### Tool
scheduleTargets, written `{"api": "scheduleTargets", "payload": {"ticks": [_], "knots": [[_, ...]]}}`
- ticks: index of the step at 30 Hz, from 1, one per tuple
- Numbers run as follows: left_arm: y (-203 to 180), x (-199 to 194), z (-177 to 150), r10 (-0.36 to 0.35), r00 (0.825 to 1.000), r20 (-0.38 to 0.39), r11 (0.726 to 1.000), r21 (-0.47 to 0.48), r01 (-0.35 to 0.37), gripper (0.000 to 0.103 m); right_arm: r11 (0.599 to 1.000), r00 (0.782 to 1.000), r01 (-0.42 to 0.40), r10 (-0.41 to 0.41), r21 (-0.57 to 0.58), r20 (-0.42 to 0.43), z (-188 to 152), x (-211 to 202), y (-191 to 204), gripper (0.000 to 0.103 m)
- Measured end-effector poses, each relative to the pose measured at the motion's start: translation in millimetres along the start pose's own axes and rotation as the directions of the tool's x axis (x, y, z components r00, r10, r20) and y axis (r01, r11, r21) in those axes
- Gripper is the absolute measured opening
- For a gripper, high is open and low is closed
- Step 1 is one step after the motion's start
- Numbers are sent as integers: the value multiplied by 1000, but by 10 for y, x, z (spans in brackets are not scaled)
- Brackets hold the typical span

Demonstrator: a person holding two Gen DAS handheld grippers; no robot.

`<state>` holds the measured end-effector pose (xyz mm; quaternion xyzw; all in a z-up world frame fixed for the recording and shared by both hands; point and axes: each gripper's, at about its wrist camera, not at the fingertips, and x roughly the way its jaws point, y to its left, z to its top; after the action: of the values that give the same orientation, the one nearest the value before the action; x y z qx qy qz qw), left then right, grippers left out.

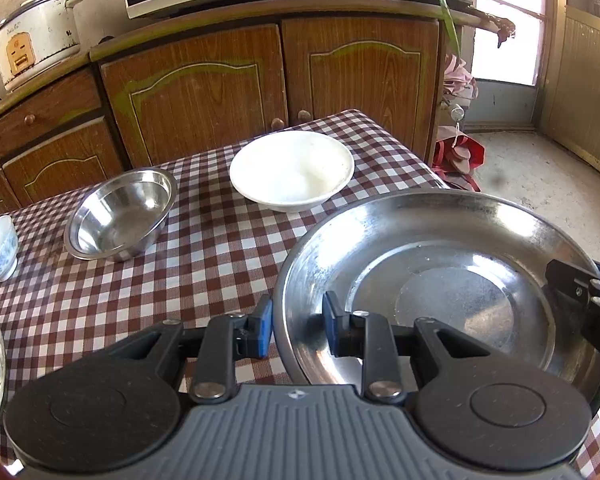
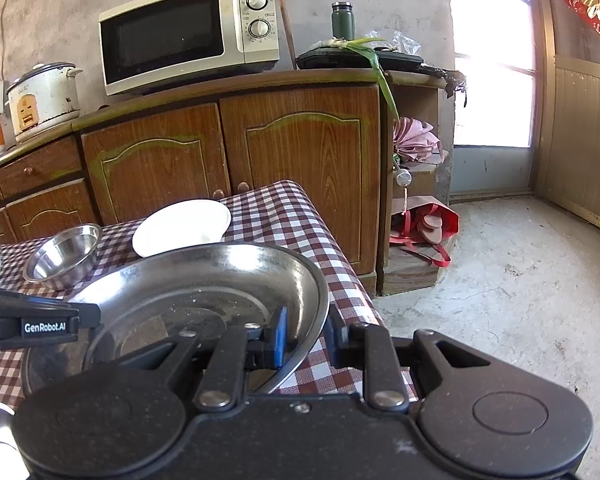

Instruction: Organize plates and bowls

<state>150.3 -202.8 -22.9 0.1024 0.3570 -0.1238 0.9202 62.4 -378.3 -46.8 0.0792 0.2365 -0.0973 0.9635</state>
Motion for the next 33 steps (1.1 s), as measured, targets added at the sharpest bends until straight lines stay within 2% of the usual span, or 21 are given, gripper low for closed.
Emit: {"api": "scheduleTargets", "payload": {"ticks": [33], "knots": [[90, -394, -168, 27, 999, 27, 1000, -9, -26, 28, 999, 999, -31, 31, 17, 37, -57, -448, 94, 27]]}}
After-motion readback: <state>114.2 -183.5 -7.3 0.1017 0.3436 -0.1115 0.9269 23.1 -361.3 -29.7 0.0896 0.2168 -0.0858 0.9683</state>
